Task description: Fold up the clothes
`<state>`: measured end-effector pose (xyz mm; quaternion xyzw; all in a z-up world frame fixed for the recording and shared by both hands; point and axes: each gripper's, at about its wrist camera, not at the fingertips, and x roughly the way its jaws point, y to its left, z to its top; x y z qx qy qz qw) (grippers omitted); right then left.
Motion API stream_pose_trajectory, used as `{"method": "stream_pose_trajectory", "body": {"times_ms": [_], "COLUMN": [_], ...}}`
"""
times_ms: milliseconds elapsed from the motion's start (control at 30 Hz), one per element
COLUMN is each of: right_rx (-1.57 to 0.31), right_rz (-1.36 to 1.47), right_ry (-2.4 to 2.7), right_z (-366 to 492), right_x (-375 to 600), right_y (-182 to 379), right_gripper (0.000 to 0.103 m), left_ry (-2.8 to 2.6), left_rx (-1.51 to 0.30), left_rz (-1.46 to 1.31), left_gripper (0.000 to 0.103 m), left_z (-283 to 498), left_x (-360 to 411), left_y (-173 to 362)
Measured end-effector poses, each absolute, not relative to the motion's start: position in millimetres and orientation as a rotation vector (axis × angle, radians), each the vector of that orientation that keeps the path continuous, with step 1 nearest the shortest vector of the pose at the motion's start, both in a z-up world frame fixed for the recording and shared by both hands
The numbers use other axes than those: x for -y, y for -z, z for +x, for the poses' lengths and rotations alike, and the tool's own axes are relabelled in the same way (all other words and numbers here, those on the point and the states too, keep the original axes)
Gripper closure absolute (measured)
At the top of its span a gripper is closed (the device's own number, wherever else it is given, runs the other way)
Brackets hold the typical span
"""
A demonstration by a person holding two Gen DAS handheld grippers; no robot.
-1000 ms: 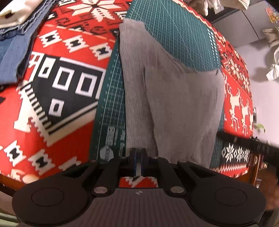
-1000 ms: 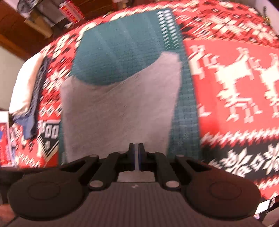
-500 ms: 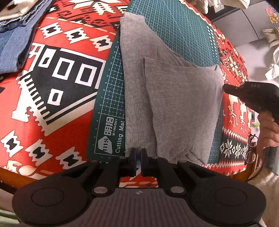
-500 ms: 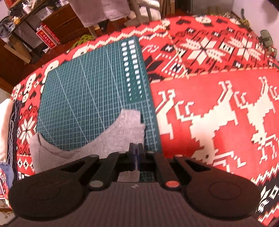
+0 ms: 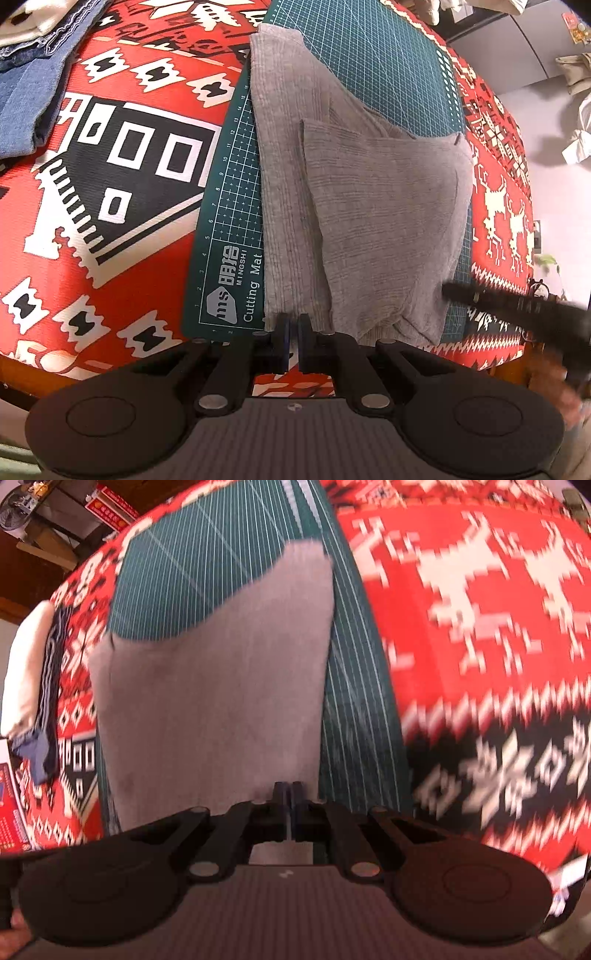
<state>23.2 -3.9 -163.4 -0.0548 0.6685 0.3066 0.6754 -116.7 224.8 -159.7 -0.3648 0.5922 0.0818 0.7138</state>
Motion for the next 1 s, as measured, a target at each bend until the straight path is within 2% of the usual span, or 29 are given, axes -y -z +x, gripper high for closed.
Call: {"method": "stream_pose_trajectory", "body": {"times_ms": [233, 533, 1000], "right_rx": [-1.563, -1.498, -1.482], "right_rz": [-0.145, -0.253, -0.287], "right_ry": [-0.704, -0.799, -0.901], "right_z": [-5, -26, -36], "right_x": [21, -15, -25], "right_y": [161, 155, 150], "right_gripper": [0.100, 0.099, 0.099], "left_ry": [-0.159, -0.077, -0.016], "left_rx": [-1.324, -1.352, -1.326], "left_rz": [-0.766, -0.589, -0.549], "left_gripper": [0.099, 0.099, 0.099], "left_z": [-119, -111, -107], "left_x": [-217, -188, -175], "left_y": [154, 152, 148]}}
